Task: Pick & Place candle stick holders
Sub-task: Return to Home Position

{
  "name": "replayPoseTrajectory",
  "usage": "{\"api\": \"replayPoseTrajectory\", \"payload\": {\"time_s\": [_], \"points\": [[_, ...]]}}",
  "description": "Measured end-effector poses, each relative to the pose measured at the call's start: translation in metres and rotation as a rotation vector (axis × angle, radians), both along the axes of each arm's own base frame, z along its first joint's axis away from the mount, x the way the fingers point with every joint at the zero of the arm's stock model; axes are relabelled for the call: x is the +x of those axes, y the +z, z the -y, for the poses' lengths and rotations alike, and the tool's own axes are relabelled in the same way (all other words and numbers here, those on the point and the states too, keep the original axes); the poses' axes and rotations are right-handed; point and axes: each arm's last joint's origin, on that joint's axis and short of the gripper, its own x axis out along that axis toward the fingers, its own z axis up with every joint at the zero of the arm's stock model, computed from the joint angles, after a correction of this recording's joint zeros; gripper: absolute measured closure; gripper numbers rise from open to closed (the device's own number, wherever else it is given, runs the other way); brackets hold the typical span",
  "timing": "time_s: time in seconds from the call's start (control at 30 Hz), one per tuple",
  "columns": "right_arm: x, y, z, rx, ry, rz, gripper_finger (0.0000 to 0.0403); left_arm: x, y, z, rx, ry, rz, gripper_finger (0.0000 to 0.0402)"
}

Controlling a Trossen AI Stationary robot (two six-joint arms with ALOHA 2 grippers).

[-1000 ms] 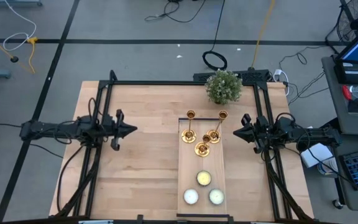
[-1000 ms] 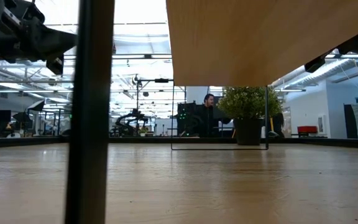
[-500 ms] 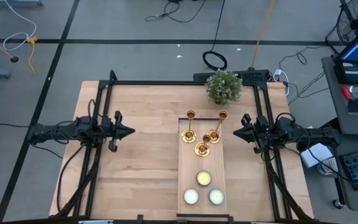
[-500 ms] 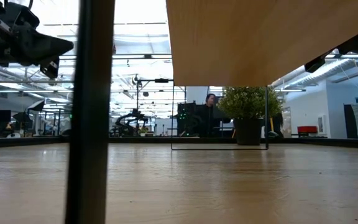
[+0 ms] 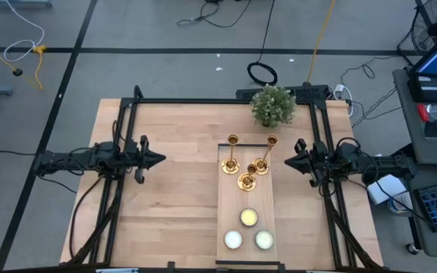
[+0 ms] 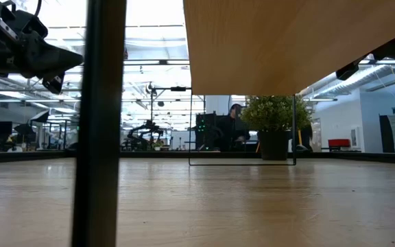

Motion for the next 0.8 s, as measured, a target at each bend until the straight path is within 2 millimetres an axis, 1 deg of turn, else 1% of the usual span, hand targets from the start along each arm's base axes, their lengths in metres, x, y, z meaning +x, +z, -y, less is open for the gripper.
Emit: {"api": "replayPoseTrajectory", "payload": {"time_s": [0.3,0.5,0.6,0.8], "points": [[0.0000,0.0001,0.0000,0.000,0.000,0.001,0.0399,0.0000,-0.0006,0.0006,-0.010,-0.019,-0.008,0.0398],[0.0000,0.0001,0.0000,0.000,0.000,0.001,0.0399,0.0000,-0.0004,0.0006,-0.022,-0.020,-0.005,0.0377],[0.0000,0.0000,0.0000,0.000,0.000,0.001,0.0399,0.0001,0.0003,0.0006,-0.023,-0.020,0.006,0.0375],[0.0000,0.0001,0.0000,0.000,0.000,0.001,0.0398,0.0002,0.0013,0.0006,-0.023,-0.020,0.022,0.0389]]}}
